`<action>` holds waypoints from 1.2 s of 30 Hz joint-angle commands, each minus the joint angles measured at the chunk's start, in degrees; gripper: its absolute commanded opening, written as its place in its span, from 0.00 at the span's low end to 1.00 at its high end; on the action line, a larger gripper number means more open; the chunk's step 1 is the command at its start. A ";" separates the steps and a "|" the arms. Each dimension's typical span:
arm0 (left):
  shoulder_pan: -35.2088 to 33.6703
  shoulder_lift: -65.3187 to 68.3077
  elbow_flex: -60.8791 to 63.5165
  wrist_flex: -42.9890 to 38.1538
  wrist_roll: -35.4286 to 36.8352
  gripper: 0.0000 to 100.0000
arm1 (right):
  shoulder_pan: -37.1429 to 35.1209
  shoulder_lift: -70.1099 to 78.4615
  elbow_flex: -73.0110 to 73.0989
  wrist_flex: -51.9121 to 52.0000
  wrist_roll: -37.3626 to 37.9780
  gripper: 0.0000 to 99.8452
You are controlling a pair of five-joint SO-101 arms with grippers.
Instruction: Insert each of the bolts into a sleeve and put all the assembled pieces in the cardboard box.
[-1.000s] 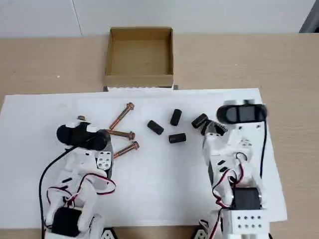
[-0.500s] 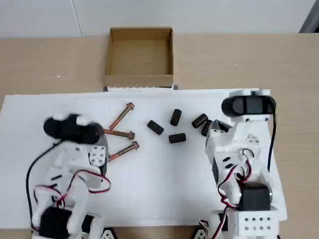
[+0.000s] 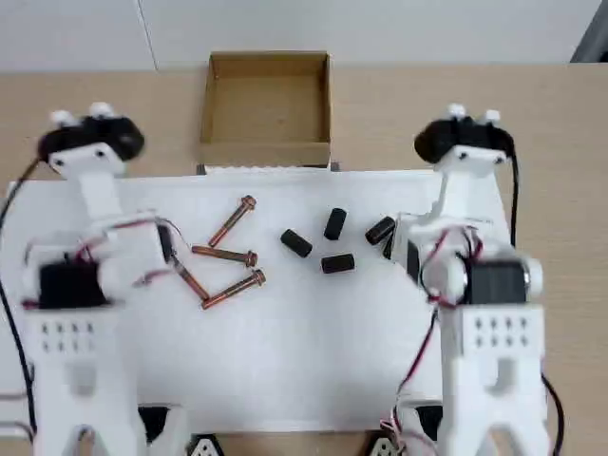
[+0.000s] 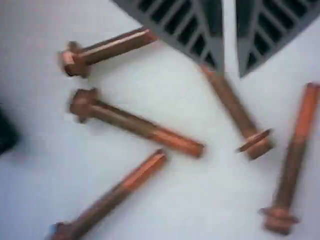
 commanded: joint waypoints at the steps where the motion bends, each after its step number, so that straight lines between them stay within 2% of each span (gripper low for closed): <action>1: -2.11 6.86 -3.82 1.49 -7.30 0.01 | 0.31 9.80 -7.30 3.47 -0.26 0.00; 7: -2.46 15.30 -3.91 1.49 -9.49 0.01 | 0.13 24.66 -14.59 4.70 2.90 0.00; 12: -2.20 17.05 -3.91 1.41 -17.76 0.01 | -0.04 31.78 -19.60 4.70 2.46 0.00; 18: -2.20 17.32 -3.82 0.97 -18.11 0.01 | -0.31 35.38 -20.22 5.32 0.35 0.01; 23: -2.20 17.32 -3.65 0.97 -18.20 0.01 | -0.04 37.23 -20.31 6.81 0.09 0.11; 36: -2.11 17.32 -3.56 0.88 -18.20 0.01 | -0.48 44.35 -23.21 4.62 -0.18 0.11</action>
